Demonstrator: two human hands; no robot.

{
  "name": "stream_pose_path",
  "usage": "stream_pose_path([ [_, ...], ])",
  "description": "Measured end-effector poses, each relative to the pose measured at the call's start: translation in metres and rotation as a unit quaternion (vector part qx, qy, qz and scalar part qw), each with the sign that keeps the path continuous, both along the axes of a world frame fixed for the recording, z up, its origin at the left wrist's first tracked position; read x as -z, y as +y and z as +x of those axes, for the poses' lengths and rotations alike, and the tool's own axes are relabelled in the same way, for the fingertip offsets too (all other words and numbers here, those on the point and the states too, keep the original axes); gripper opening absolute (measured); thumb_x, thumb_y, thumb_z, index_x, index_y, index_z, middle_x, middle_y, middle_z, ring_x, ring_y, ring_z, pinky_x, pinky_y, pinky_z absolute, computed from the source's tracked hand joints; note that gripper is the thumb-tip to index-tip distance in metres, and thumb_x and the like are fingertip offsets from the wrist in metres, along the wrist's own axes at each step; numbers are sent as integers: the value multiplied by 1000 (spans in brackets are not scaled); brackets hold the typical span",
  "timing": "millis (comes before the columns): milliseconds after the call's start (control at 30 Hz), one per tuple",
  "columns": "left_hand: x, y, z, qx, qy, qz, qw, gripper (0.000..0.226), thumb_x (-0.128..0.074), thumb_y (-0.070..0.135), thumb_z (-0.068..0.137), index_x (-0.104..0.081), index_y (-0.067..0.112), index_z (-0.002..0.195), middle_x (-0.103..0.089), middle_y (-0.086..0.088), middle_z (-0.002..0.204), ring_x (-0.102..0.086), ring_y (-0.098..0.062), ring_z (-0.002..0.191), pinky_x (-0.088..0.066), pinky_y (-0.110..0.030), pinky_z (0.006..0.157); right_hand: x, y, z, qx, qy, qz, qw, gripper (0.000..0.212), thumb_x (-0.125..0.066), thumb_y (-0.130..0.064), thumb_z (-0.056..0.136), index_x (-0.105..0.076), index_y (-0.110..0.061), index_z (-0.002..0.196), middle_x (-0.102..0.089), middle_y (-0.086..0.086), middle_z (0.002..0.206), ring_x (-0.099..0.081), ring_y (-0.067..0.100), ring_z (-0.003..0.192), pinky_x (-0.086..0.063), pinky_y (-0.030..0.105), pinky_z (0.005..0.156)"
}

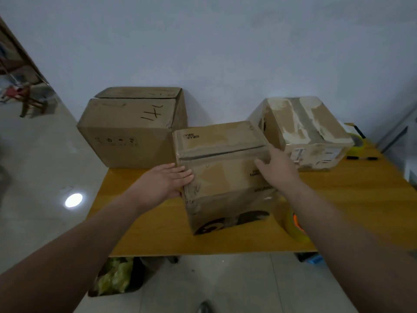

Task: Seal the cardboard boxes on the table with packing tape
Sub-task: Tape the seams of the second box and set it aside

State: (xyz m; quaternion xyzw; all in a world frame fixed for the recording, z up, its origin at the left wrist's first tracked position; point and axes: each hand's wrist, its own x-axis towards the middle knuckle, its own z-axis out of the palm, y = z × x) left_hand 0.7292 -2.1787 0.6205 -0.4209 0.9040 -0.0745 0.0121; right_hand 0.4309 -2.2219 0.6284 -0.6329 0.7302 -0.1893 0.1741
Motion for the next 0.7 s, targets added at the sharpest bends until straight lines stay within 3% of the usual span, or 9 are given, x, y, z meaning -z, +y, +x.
stream_pose_path([
  [67,6,-2,-12,47,60,-63,995,52,-80,41,66,-70,19,112,-69,3,113,-66,-16,103,-48,-33,93,6,19,8,41,-11,7,999,74,-54,-46,92,-16,-24,152,-13,13,159,-13,32,145,-19,53,114],
  [100,9,-1,-23,61,80,-76,992,45,-72,47,71,-73,18,106,-72,1,106,-68,-19,96,-48,-30,87,10,30,15,70,-45,12,996,84,-56,-49,91,-6,-25,153,4,11,160,0,32,147,-12,54,116],
  [167,13,2,-53,70,103,-68,990,51,-51,56,80,-73,15,100,-69,-1,93,-63,-21,85,-39,-29,80,23,51,30,97,-175,28,979,98,-62,-48,87,7,-25,153,15,10,159,3,31,147,-13,50,117],
  [233,19,6,-85,75,122,-71,987,50,-42,56,82,-69,15,92,-58,0,83,-50,-18,80,-32,-26,74,42,59,40,83,-298,-7,951,102,-65,-39,87,12,-24,152,3,8,160,-11,29,145,-22,44,116],
  [300,25,8,-109,69,143,-75,984,45,-40,52,85,-66,16,90,-52,0,81,-43,-16,79,-36,-26,71,51,56,35,82,-361,-55,927,97,-65,-30,89,7,-26,153,-13,4,158,-21,24,143,-26,45,115],
  [400,33,10,-125,64,165,-109,978,34,-44,38,91,-65,17,105,-52,0,85,-45,-17,80,-47,-31,71,50,45,7,76,-425,-36,901,90,-67,-29,88,-5,-31,153,-30,0,152,-36,20,135,-36,48,110],
  [500,43,9,-132,74,155,-126,977,41,-69,18,82,-58,14,122,-54,-3,97,-44,-20,89,-45,-35,80,48,34,-19,28,-438,0,899,81,-67,-31,88,-16,-32,151,-45,-3,142,-49,16,124,-46,44,102],
  [600,48,2,-149,46,155,-119,980,50,-73,14,78,-56,14,125,-53,-3,102,-45,-22,92,-36,-33,81,44,16,-35,-3,-406,42,913,83,-67,-40,86,-15,-35,151,-45,-5,142,-49,17,124,-46,44,102],
  [700,48,-6,-174,12,169,-123,978,45,-73,16,79,-60,13,121,-55,-4,96,-48,-23,86,-41,-34,75,42,-4,-54,-15,-432,96,897,80,-64,-42,88,-15,-37,152,-42,-9,145,-46,15,127,-42,43,106],
])
